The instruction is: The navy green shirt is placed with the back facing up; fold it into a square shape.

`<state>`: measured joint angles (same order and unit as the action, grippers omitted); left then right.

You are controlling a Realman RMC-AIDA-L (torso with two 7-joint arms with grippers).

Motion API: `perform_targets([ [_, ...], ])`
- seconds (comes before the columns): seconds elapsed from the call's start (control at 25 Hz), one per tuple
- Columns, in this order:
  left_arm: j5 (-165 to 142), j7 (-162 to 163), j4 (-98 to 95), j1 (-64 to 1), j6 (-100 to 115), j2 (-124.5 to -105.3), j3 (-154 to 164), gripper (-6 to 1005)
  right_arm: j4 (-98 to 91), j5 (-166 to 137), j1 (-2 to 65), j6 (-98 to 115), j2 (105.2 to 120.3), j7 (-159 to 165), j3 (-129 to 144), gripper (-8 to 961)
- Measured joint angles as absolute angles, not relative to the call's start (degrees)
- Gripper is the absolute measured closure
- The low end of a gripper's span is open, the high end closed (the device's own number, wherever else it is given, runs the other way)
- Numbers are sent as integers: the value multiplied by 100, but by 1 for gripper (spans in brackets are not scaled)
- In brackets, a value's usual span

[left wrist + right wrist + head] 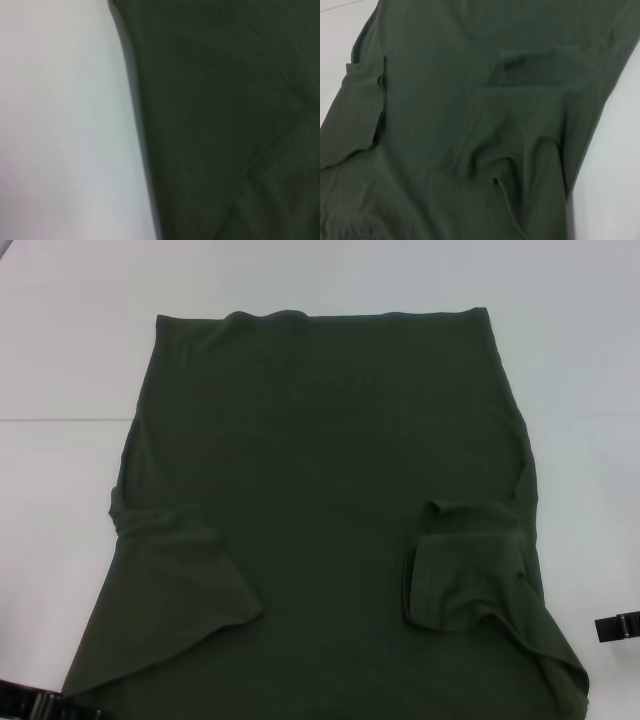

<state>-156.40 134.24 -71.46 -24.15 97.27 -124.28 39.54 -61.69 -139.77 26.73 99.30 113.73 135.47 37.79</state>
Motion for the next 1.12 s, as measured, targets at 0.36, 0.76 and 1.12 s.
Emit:
perform_targets([
  [0.36,-15702,13424,-7205,-2373,9455,-12434,3876,127,-6111,-13955,2654,9930,11358,13513,3761,9],
  [0.76,-15687,13421,-6935,-2468,9475,-12406,3942,140,-6108,-13957,2671,9964,11344,13509,3721,9],
  [1.12,-15692,13343,-6908,-2540,9551,-12392,3946,243,-6108,-13957,2683,9976,11328,13508,3716,8],
])
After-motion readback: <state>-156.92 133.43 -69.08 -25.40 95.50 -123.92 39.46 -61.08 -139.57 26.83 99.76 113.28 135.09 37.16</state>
